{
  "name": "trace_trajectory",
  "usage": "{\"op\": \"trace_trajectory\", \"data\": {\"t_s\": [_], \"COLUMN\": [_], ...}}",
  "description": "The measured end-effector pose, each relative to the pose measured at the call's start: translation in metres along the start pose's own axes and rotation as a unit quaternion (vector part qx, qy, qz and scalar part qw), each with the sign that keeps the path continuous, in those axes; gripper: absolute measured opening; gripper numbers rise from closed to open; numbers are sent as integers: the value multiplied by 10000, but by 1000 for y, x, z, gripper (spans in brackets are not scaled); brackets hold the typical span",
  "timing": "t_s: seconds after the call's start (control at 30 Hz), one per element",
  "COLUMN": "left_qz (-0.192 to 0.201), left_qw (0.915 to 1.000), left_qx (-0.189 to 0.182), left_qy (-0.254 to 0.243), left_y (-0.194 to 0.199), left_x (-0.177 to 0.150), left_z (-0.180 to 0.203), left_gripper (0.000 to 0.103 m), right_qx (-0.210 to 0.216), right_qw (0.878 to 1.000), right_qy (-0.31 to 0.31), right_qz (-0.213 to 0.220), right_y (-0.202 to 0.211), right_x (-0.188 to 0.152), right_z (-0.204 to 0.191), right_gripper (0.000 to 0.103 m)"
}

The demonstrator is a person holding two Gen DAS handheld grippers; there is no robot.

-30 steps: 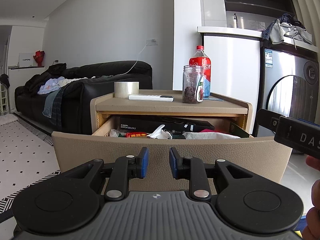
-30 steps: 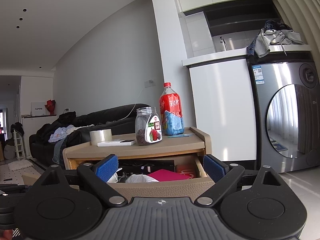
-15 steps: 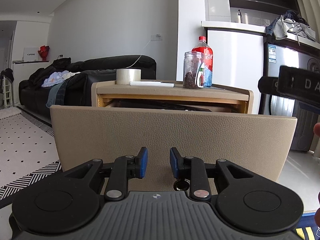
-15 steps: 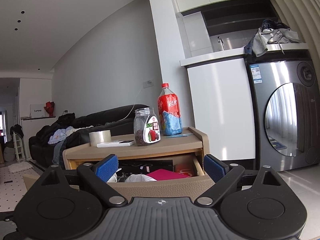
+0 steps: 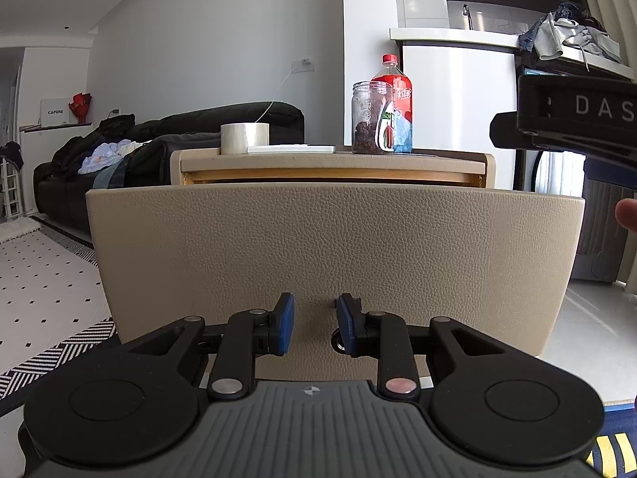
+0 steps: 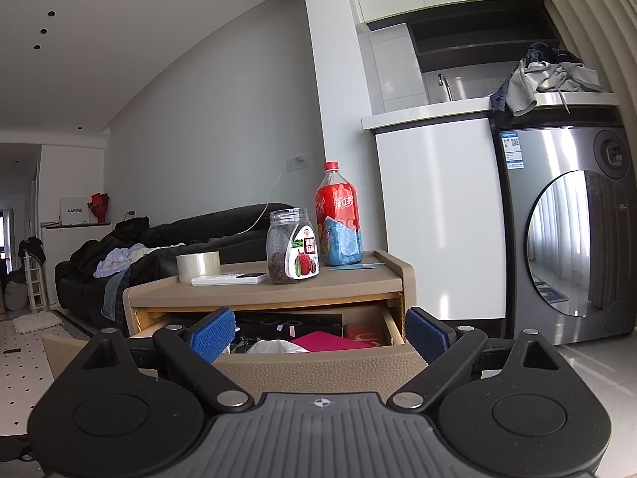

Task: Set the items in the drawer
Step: 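Withdraw the left gripper and move it to the drawer knob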

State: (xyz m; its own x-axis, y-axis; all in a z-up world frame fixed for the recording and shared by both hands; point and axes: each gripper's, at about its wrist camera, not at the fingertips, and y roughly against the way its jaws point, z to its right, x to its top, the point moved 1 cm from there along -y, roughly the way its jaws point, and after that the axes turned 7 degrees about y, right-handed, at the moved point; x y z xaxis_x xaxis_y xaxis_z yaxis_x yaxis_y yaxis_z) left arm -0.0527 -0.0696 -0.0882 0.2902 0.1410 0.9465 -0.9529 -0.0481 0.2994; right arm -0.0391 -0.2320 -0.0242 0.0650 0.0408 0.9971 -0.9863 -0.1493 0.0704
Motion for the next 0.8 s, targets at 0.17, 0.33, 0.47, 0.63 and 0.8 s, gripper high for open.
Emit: {"op": "trace_trajectory", "data": {"t_s": [0.17, 0.33, 0.47, 0.63, 0.8], "left_qz": [-35, -107, -136, -141, -140], "left_qw": [10000, 9999, 9999, 9999, 9998], "left_qx": [-10, -30, -41, -39, -96], "left_qy": [-6, -15, -9, -45, -94], "left_y": [-2, -6, -8, -10, -12], "left_x": [-3, -9, -13, -16, -18], "left_z": [3, 7, 9, 12, 16], "left_gripper": [28, 28, 28, 28, 28], "right_qx": [27, 22, 14, 17, 9], "right_qw": [10000, 10000, 10000, 10000, 10000], "right_qy": [19, 19, -5, -15, -27], "right_qz": [-35, -49, -63, -73, -81], "right_y": [-1, -2, -3, -3, -4], "right_x": [-1, -2, -2, -2, -2], "right_z": [-1, 0, 2, 3, 5], "right_gripper": [95, 95, 95, 95, 95]}}
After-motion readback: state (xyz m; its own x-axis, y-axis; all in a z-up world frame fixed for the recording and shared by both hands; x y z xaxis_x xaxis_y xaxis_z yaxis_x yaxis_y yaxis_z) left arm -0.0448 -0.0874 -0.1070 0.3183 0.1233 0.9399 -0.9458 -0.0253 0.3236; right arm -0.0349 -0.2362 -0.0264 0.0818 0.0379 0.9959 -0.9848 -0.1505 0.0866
